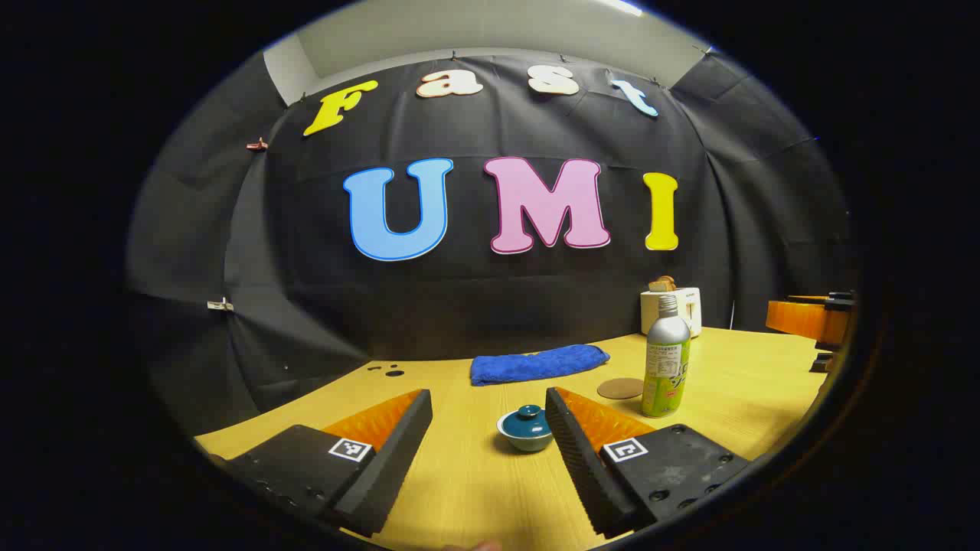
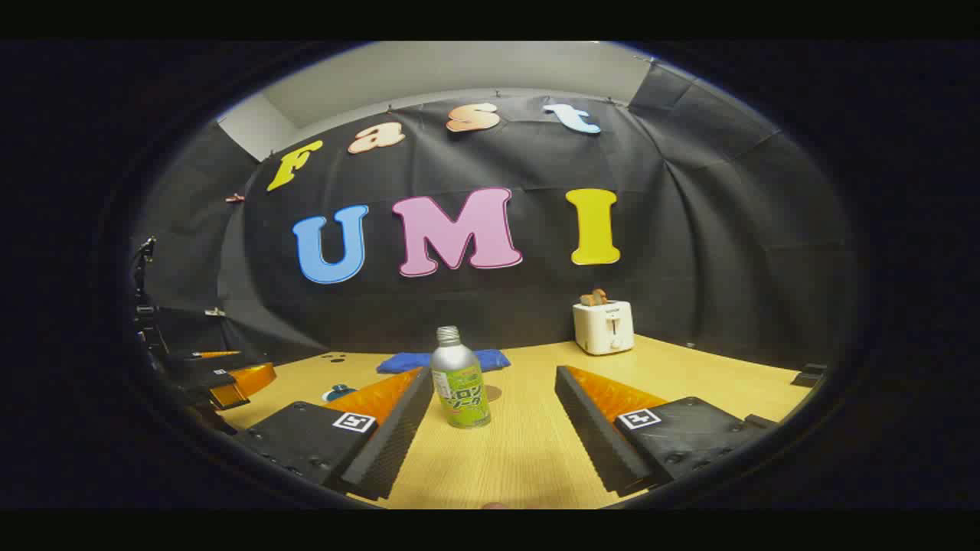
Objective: Open the teacup lid with one hand, grasp the water bottle and pour water into the teacup with the other hand; after pouring, place the water bottle on the coaster and then close the teacup lid.
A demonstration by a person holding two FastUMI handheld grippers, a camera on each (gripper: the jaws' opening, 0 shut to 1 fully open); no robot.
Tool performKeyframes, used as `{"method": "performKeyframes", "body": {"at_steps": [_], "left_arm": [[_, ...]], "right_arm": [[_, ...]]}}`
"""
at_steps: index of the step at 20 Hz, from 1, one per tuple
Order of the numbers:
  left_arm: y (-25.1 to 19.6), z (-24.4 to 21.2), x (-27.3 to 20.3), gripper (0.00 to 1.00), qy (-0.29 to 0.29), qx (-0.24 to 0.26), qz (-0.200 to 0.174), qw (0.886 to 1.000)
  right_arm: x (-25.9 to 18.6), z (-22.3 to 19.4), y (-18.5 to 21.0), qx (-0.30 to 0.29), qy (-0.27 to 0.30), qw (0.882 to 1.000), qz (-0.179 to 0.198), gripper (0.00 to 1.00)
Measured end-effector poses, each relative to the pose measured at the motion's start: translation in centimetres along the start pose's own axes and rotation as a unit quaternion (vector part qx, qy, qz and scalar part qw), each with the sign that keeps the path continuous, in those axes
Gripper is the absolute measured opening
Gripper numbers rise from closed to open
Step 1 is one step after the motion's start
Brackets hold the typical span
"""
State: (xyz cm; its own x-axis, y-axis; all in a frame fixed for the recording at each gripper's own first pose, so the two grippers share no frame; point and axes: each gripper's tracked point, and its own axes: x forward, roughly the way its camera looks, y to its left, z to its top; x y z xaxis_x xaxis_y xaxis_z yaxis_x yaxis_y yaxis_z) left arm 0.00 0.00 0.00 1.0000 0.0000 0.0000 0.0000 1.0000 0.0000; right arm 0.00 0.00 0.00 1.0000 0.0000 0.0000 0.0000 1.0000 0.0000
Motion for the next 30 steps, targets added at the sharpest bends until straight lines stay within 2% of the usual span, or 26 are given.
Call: {"method": "performKeyframes", "body": {"at_steps": [4,8,10,17,23,26,30], "left_arm": [[-0.2,-0.5,1.3,0.94,0.009,0.014,-0.008,1.000],[-0.6,-1.1,2.7,0.94,0.020,-0.024,-0.014,0.999],[-0.3,-1.6,3.4,0.94,0.028,-0.028,-0.010,0.999],[-2.3,-1.3,6.1,0.94,0.026,-0.038,-0.045,0.998],[-3.4,-4.2,9.2,0.94,0.075,-0.060,-0.059,0.994],[-4.1,-5.1,10.3,0.90,0.091,-0.056,-0.071,0.992],[-4.9,-6.4,12.2,0.80,0.116,-0.037,-0.080,0.989]], "right_arm": [[1.5,0.5,1.5,-0.011,-0.003,1.000,0.018,0.98],[3.0,1.3,3.0,-0.030,-0.016,0.999,0.040,0.99],[3.7,0.9,3.6,-0.034,-0.008,0.998,0.049,0.98],[5.3,-0.1,3.6,-0.027,0.009,0.998,0.054,0.99],[6.0,-1.5,3.0,-0.017,0.022,0.998,0.052,0.99],[6.4,-1.6,2.5,-0.021,0.018,0.999,0.046,0.99],[7.0,-2.2,2.6,-0.017,0.024,0.998,0.049,0.99]]}}
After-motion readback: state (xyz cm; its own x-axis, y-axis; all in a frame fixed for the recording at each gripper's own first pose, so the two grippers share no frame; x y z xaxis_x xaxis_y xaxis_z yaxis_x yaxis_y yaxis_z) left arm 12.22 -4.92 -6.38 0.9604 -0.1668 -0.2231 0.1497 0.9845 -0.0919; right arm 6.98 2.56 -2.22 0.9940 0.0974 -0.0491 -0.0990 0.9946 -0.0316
